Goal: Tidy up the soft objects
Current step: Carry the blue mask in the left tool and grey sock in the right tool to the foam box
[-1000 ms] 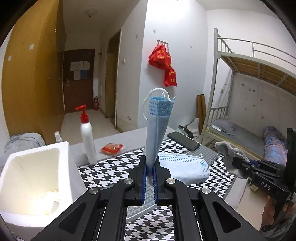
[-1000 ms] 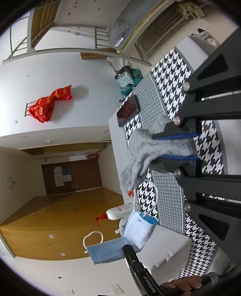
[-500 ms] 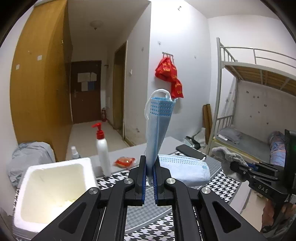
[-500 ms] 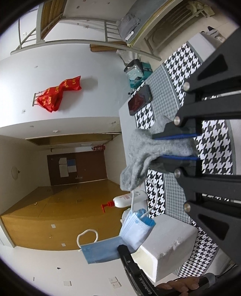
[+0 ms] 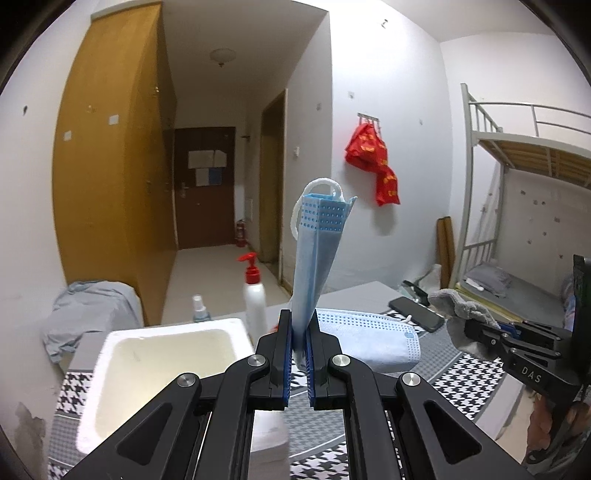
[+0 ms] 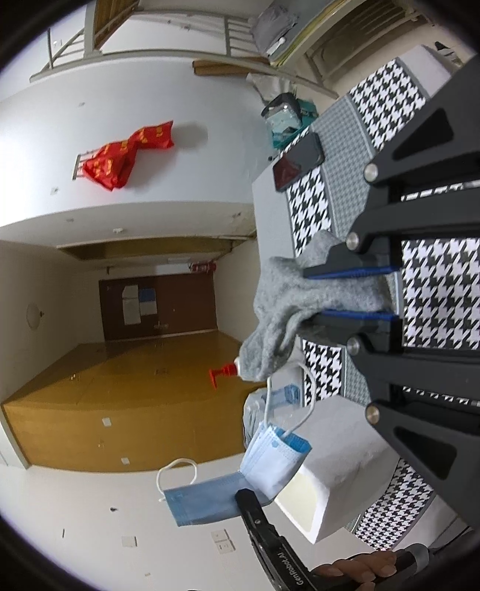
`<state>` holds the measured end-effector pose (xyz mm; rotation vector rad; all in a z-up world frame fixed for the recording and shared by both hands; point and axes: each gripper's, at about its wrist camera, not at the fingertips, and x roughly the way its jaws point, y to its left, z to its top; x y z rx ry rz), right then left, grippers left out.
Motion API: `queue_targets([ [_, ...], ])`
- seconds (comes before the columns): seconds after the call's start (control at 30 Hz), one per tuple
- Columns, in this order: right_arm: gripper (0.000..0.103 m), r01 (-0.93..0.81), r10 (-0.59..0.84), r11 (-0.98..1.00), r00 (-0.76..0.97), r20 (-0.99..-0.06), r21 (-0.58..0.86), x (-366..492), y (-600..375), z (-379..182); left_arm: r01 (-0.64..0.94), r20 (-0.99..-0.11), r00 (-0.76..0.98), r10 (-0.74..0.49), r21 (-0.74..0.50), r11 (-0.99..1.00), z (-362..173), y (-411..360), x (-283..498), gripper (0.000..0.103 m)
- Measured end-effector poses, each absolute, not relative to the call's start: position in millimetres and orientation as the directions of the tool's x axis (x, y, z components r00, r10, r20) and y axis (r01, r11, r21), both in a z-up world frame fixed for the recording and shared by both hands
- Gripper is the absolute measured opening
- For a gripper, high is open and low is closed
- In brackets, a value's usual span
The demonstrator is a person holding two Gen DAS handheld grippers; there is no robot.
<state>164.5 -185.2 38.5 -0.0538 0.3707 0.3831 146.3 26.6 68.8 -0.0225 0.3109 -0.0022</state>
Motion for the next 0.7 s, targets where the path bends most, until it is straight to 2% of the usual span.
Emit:
queue_targets([
  [0.7, 0.018, -0.562, 0.522, 0.827, 0.768, -0.371, -0.002, 170.8, -115.5, 40.5, -0.191, -0.296, 0.938, 0.183, 0.002, 0.982, 77.6, 75.6, 119.8, 0.007],
])
